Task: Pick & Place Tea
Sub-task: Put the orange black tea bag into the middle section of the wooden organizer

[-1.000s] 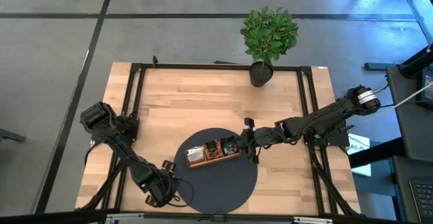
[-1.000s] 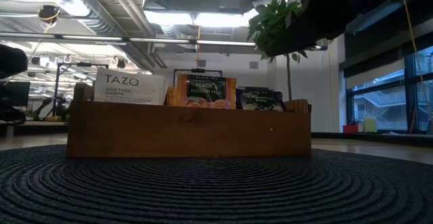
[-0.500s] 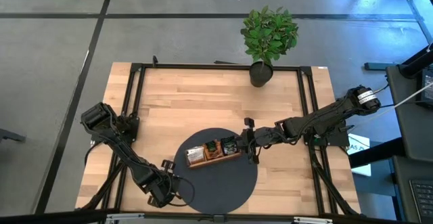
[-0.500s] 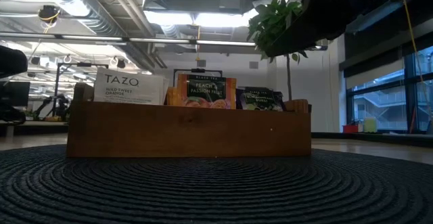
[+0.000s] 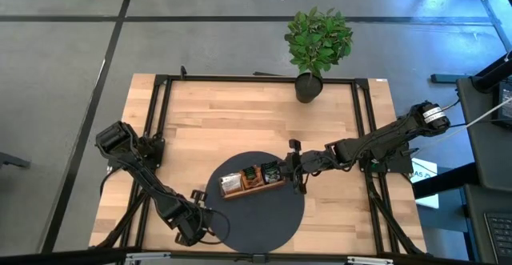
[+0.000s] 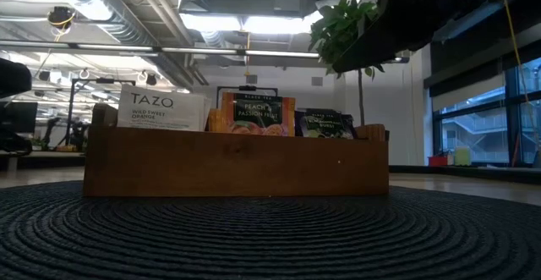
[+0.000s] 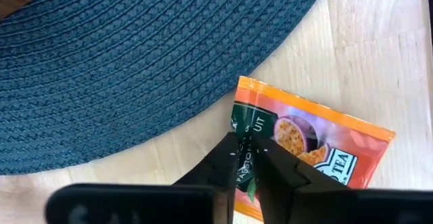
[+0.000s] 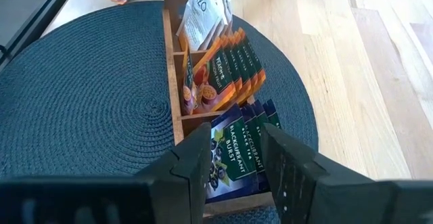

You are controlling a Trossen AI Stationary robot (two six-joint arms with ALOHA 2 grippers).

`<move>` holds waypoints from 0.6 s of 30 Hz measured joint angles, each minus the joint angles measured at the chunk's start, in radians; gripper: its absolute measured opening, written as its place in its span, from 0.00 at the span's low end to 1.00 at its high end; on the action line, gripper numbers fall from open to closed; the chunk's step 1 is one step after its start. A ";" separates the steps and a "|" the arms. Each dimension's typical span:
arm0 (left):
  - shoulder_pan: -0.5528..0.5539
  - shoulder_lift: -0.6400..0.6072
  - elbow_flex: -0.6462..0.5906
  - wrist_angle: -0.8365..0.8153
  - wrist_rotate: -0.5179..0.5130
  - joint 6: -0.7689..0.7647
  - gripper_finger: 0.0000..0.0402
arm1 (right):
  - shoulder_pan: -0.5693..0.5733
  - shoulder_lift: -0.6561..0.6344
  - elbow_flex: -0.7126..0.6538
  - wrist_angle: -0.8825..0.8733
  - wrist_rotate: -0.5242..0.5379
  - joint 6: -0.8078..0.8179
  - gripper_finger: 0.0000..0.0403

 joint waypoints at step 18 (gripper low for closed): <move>0.038 -0.246 0.090 -0.107 -0.467 -0.099 0.01 | -0.001 0.000 0.000 0.134 -0.042 -0.061 0.33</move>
